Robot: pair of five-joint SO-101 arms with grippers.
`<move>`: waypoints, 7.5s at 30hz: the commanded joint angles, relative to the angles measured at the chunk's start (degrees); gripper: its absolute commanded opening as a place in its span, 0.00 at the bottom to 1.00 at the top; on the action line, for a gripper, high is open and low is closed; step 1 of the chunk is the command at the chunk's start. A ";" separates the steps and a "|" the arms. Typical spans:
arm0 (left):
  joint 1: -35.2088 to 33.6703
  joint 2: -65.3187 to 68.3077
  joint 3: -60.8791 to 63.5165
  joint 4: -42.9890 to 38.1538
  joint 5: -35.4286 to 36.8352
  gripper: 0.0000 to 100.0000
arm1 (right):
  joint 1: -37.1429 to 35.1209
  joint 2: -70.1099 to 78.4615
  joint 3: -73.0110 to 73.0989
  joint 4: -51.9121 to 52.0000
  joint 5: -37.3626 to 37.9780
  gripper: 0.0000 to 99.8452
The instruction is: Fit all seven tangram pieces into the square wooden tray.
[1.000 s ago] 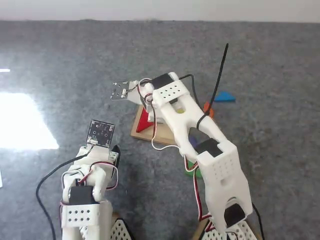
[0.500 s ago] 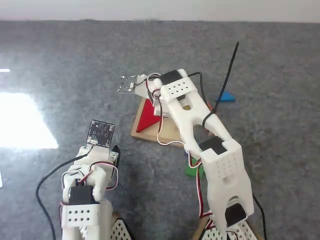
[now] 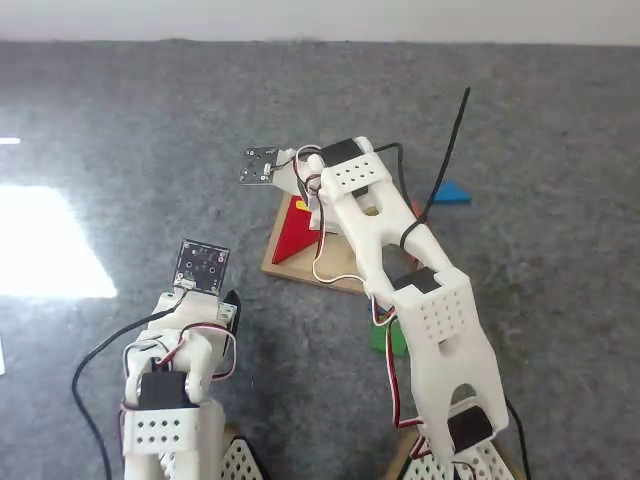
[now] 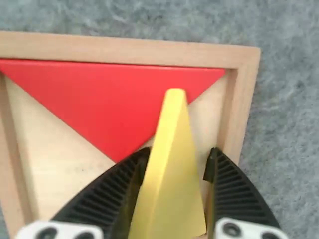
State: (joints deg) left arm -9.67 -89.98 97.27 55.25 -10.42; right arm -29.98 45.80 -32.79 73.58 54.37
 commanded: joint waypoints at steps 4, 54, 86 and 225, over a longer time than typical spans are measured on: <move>-0.35 -0.88 -0.48 0.00 -0.70 0.15 | -1.36 -2.86 -5.45 4.79 -0.97 0.21; -0.35 -0.88 -0.48 0.00 -0.70 0.15 | 10.59 -46.20 46.68 -13.93 -53.27 0.21; -0.35 -0.88 -0.48 0.00 -0.70 0.15 | 20.35 -27.21 41.32 -21.41 -79.12 0.21; -0.35 -0.88 -0.48 0.00 -0.70 0.15 | 21.93 -16.13 27.52 -12.00 -66.11 0.21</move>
State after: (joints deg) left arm -9.67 -89.98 97.27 55.25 -10.42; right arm -9.32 29.63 -3.08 61.98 -12.35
